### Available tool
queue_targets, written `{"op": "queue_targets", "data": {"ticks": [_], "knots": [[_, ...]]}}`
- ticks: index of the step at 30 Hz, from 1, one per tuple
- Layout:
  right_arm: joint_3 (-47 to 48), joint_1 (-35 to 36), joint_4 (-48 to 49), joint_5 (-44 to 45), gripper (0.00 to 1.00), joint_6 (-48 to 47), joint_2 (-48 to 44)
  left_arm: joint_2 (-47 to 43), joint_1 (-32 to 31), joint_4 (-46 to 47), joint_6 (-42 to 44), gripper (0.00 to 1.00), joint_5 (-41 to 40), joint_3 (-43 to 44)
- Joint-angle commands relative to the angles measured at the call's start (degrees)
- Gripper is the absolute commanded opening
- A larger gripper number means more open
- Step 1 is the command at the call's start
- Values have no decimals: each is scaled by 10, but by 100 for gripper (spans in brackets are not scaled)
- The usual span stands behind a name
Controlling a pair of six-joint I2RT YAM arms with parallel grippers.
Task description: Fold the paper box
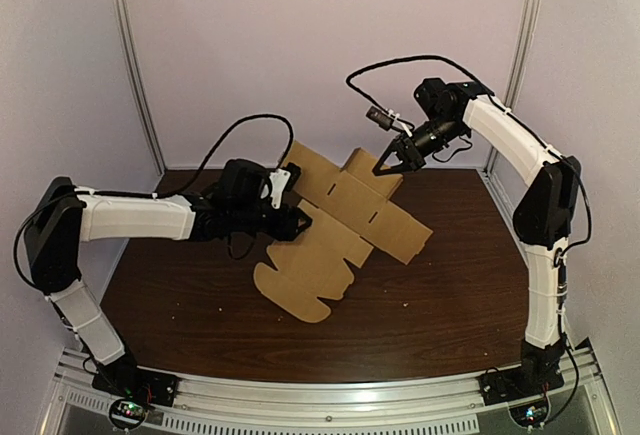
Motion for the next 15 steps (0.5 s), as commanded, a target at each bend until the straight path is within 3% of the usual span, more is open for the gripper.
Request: {"op": "queue_targets", "data": {"ticks": [1,9,15], "knots": [[-15,-2,-183,-15,0,12,-8,14,-1,1,-8,48,29,30],[-52,-12,-125,-13,0,72,-13,16,-1,10,1,18,57,31],[-99,-15,-72,-1,0,117,-15,43,-1,11,-9,7,103,39]]}}
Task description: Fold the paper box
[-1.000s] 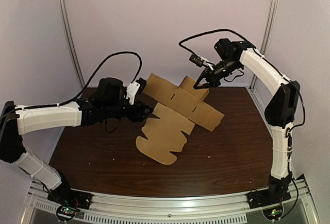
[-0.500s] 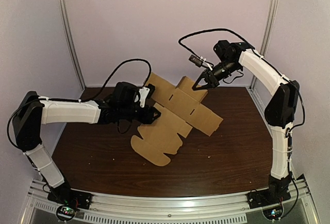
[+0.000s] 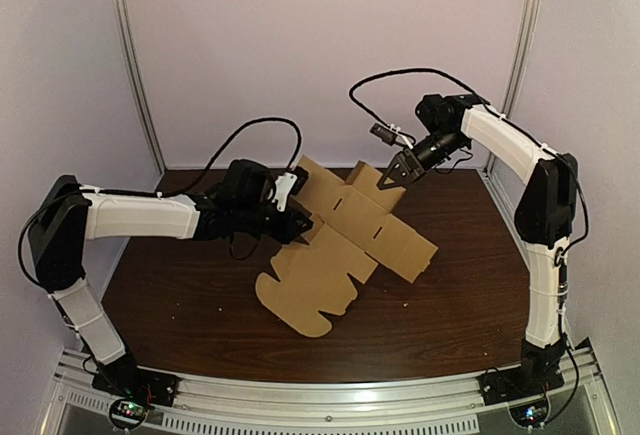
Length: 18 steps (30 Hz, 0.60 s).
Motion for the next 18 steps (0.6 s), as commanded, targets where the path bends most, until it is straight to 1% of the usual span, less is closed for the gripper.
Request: {"op": "queue_targets", "data": {"ticks": [1,5,10,11,13,15,18], "knots": [[-42,-2,-67,10,0,52,-15,36,-1,14,-8,6,52,30],[-82,-2,-24,22,0,85,-13,74,0,-4,-20,5,70,47],[-130,-2,19,42,0,104,-1,102,-1,-15,-23,3,62,48],[-136,-2,20,46,0,103,4,106,-1,-31,-23,3,59,48],[-136,-3,14,60,10,97,16,112,-1,-44,-21,1,53,49],[-125,-7,1,76,17,89,22,119,-1,-59,-18,0,47,53],[-104,-16,-4,103,32,82,-2,124,-1,-90,-4,0,35,61]]}}
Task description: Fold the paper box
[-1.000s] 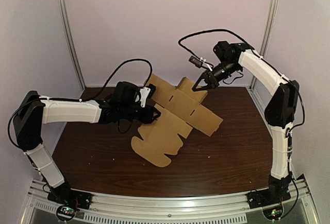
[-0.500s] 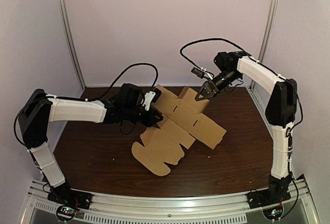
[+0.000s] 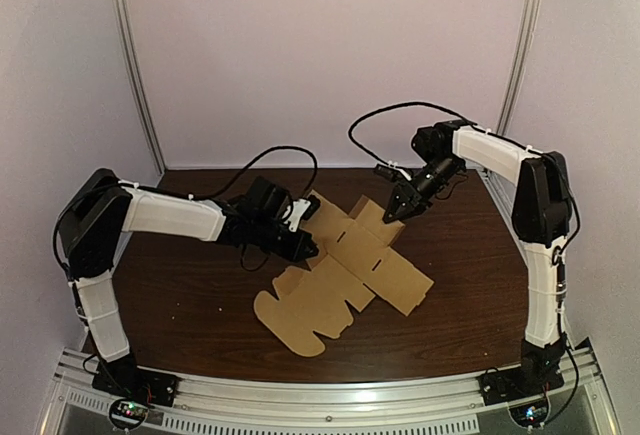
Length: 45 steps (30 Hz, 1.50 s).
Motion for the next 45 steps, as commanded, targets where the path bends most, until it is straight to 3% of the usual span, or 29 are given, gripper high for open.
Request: {"op": "queue_targets", "data": {"ticks": [1,9,18,25,37,45], "knots": [[25,-11,-13,64,35,-10,-31,15,4,-47,22,0,-27,24],[-131,52,136,123,47,-8,-179,17,3,-106,74,0,-81,25],[-212,92,311,56,21,173,-111,17,4,-108,85,0,-93,23],[-147,108,295,15,15,193,3,11,3,-48,83,1,-90,-14],[-108,131,257,108,13,191,55,2,-6,-12,78,4,-71,-33],[-105,140,242,183,4,213,84,-4,-14,3,66,6,-76,-49]]}}
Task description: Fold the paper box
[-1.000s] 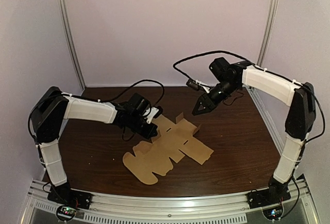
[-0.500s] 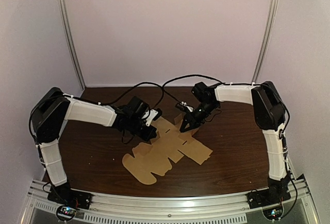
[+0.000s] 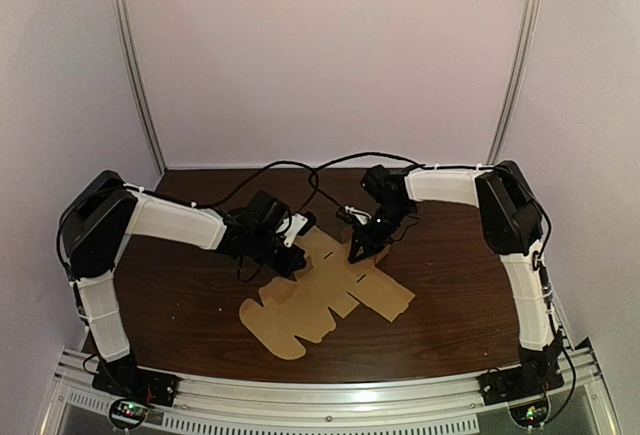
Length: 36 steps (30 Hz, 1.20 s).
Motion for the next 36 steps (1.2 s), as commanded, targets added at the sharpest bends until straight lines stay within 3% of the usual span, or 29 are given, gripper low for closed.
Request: {"op": "queue_targets", "data": {"ticks": [1,10,14,25,33,36], "knots": [[4,7,-21,69,4,21,21,-11,-7,28,-7,6,1,-15],[2,7,-31,86,1,25,39,-8,-11,54,-33,24,111,-19],[-2,8,-30,83,0,25,38,-5,-15,82,-46,25,151,-18],[-12,7,-28,86,0,23,32,27,-24,76,-55,27,170,-16],[-29,7,-26,89,1,8,18,-23,-24,43,-40,34,164,-33],[-34,7,-26,90,1,8,15,-46,-24,6,-26,34,125,-35]]}}
